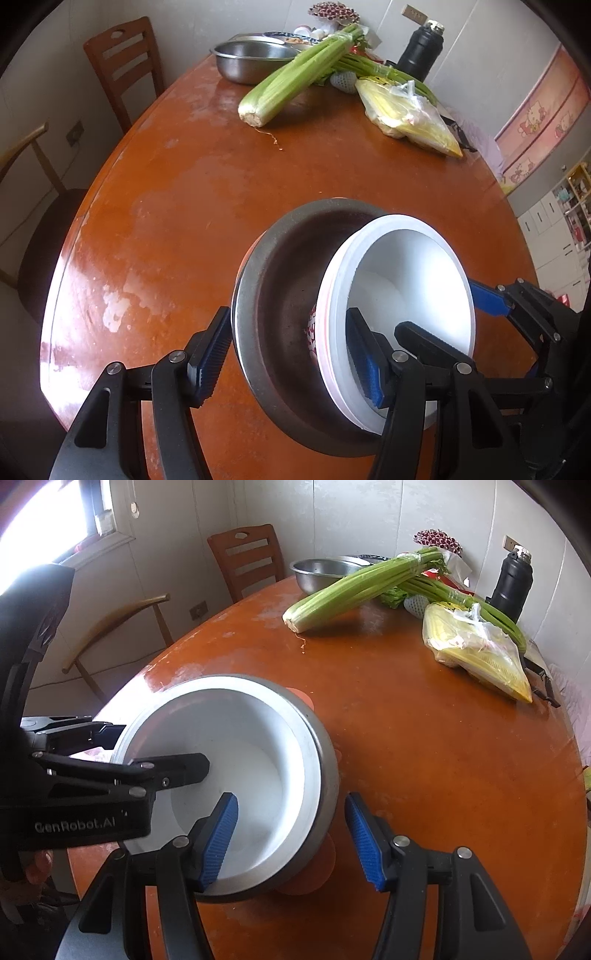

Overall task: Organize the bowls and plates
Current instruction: 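Lower the steel bowl stack onto the steel pan stack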

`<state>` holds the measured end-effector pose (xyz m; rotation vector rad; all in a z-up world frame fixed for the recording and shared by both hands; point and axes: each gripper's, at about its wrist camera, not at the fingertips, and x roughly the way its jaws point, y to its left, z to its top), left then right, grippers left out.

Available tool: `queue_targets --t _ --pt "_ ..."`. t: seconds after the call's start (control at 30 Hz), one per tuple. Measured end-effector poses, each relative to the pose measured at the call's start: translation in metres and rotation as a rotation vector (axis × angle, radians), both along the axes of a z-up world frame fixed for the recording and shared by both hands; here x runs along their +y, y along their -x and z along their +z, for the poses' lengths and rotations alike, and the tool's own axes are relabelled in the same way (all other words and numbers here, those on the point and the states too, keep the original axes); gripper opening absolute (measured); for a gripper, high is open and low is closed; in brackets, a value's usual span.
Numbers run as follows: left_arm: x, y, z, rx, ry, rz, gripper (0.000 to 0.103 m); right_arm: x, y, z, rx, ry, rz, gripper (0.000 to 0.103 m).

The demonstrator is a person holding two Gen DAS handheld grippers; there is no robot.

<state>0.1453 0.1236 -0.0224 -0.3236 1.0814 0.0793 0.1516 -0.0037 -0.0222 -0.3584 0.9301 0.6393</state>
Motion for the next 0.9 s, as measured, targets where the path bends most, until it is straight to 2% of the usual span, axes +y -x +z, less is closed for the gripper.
queue_targets --t 0.2,0.9 --pt "-0.009 -0.005 0.001 -0.004 -0.028 -0.016 0.063 -0.005 -0.006 -0.001 -0.003 0.005 -0.018 0.06" --pt "-0.048 -0.024 -0.001 -0.009 -0.037 -0.073 0.063 -0.048 -0.014 -0.001 0.014 -0.009 -0.091 0.06"
